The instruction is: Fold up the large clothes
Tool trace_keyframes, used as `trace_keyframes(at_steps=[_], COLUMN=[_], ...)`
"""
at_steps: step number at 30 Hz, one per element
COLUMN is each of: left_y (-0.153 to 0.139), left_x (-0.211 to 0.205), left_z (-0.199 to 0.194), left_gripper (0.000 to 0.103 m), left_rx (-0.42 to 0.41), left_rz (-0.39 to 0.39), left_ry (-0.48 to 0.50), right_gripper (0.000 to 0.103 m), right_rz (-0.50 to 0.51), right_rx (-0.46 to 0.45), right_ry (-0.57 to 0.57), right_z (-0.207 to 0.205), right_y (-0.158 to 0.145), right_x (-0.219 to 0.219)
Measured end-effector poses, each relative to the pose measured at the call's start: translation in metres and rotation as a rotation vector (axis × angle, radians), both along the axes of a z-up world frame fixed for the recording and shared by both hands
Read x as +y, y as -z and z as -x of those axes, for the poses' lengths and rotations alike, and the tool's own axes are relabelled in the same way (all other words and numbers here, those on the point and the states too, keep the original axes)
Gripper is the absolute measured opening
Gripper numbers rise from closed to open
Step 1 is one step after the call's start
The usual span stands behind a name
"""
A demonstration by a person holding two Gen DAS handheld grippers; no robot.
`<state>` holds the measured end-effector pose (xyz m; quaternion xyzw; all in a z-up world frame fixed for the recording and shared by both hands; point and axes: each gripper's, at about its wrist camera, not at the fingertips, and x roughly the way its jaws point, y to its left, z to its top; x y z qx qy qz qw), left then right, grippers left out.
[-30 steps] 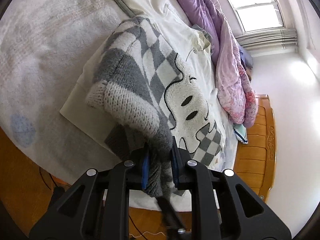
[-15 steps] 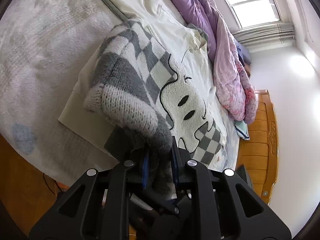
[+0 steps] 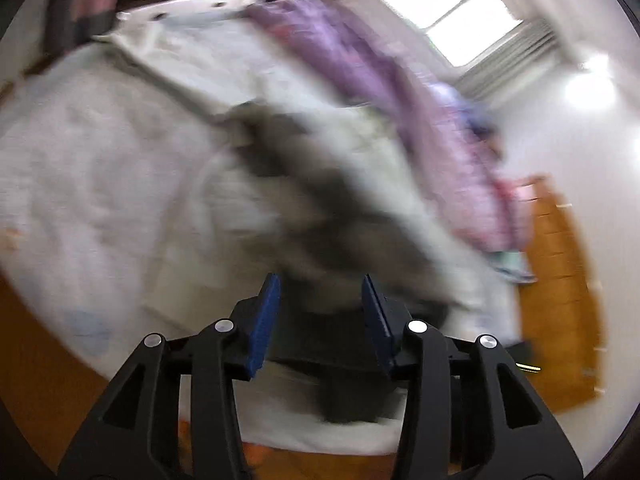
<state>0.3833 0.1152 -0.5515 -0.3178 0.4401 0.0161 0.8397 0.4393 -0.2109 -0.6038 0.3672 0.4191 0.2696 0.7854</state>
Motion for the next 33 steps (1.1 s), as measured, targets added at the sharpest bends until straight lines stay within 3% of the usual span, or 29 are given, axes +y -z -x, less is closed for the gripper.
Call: trace_keyframes(at_steps=[2,5,7,10,13,17,20,22,24,26,31,33], left_y=[0.016,0.036,0.047,0.045,0.032,0.030,0.040,0.053,0.066,0.069,0.057,0.044], left_x=[-0.006,-0.033,-0.055,-0.088,-0.136,-0.186,-0.228,-0.254,-0.274,-0.279,-0.262,-0.255], left_z=[-0.015,-0.042,-0.063,-0.082,-0.104,-0.140,-0.161,-0.173,-0.179,-0.181,-0.169,-0.157], left_gripper=[0.044,0.044,0.044,0.044,0.044,0.044,0.044,0.044,0.044,0.044,0.044,0.050], left_rx=[0.068,0.101,0.113,0.062,0.012,-0.011,0.012,0.050,0.088,0.076,0.017,-0.019], left_rz=[-0.047,-0.098,-0.084,-0.044,-0.101,-0.061,-0.099,-0.084,-0.121,-0.160,-0.091,-0.098], left_ry=[-0.017,0.019,0.049,0.092,0.175,0.274,0.384,0.478,0.507,0.510,0.477,0.460], right_gripper=[0.019,0.019,0.019,0.019,0.020,0.025,0.035,0.054,0.058,0.063,0.069,0.070], right_rz=[-0.072,-0.195,-0.249,-0.336,-0.387,-0.416,-0.310,-0.182,-0.080,0.026,0.314,0.367], right_rx=[0.021,0.091,0.127,0.177,0.237,0.315,0.400,0.419,0.399,0.349,0.123,0.045], right_ry=[0.066,0.179,0.243,0.331,0.398,0.443,0.420,0.439,0.455,0.440,0.275,0.205], right_z=[0.003,0.011,0.020,0.038,0.049,0.056,0.050,0.053,0.056,0.050,-0.005,-0.020], right_y=[0.002,0.012,0.019,0.035,0.053,0.074,0.080,0.071,0.059,0.042,0.003,-0.002], right_x=[-0.033,-0.088,-0.115,-0.153,-0.178,-0.198,-0.204,-0.217,-0.231,-0.242,-0.231,-0.218])
